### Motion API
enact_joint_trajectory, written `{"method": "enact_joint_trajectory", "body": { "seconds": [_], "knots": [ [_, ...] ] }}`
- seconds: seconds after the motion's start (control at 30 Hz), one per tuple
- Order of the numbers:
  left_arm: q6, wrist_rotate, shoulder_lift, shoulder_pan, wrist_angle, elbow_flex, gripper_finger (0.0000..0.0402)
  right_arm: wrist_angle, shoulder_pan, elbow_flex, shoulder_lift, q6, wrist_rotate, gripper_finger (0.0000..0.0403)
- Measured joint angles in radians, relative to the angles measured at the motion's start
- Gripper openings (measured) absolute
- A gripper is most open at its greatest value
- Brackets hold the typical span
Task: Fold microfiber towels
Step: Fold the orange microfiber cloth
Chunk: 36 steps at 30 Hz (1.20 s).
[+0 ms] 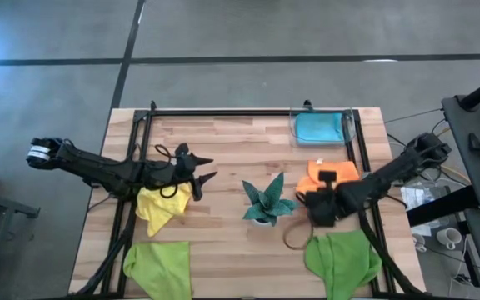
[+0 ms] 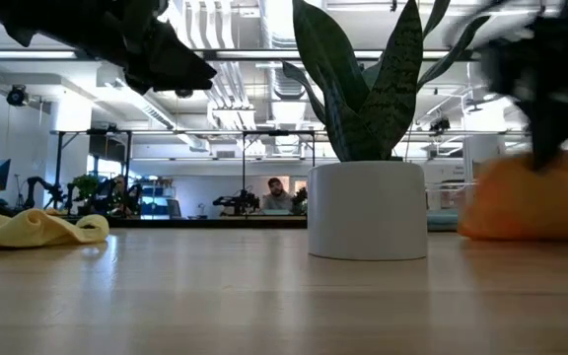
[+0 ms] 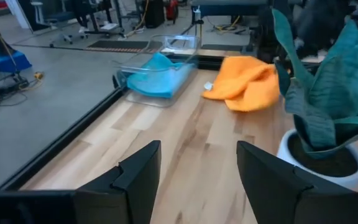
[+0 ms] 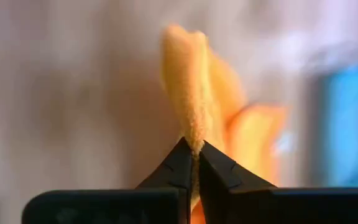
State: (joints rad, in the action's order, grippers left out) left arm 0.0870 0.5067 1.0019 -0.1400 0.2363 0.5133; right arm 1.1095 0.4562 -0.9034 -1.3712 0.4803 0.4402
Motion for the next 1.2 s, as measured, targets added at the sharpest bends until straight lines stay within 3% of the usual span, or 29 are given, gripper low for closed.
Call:
{"method": "enact_joint_trajectory", "body": {
  "seconds": [0.17,0.27,0.4,0.5,0.57,0.67,0.9,1.07,1.2],
  "knots": [
    [-0.037,0.001,-0.011,0.004,0.009,0.0,0.0196,-0.042,-0.227,-0.181,-0.006,-0.359,0.148,0.0009],
    [-0.033,0.0,-0.024,0.005,0.026,0.0,0.0196,-0.139,-0.353,-0.272,-0.007,-0.578,0.164,0.0009],
    [-0.015,-0.005,-0.017,0.021,0.039,-0.01,0.0196,-0.329,-0.48,-0.361,-0.007,-0.835,0.144,0.0009],
    [-0.007,-0.009,0.015,0.058,0.082,-0.038,0.0202,-0.466,-0.555,-0.404,-0.018,-0.948,-0.003,0.0009],
    [0.004,-0.01,0.039,0.09,0.125,-0.045,0.0212,-0.53,-0.589,-0.428,-0.041,-0.96,-0.117,0.0009],
    [-0.017,0.005,0.08,0.136,0.238,-0.045,0.0234,-0.549,-0.607,-0.467,-0.113,-0.961,-0.199,0.0009],
    [-0.085,-0.02,0.236,0.208,0.421,-0.042,0.0258,-0.535,-0.598,-0.539,-0.258,-0.89,-0.208,0.0009],
    [-0.02,-0.148,0.371,0.183,0.516,-0.026,0.0258,-0.512,-0.599,-0.599,-0.305,-0.741,-0.204,0.0009],
    [0.032,-0.166,0.462,0.144,0.513,0.001,0.0258,-0.503,-0.604,-0.628,-0.314,-0.661,-0.204,0.0009]
  ]
}}
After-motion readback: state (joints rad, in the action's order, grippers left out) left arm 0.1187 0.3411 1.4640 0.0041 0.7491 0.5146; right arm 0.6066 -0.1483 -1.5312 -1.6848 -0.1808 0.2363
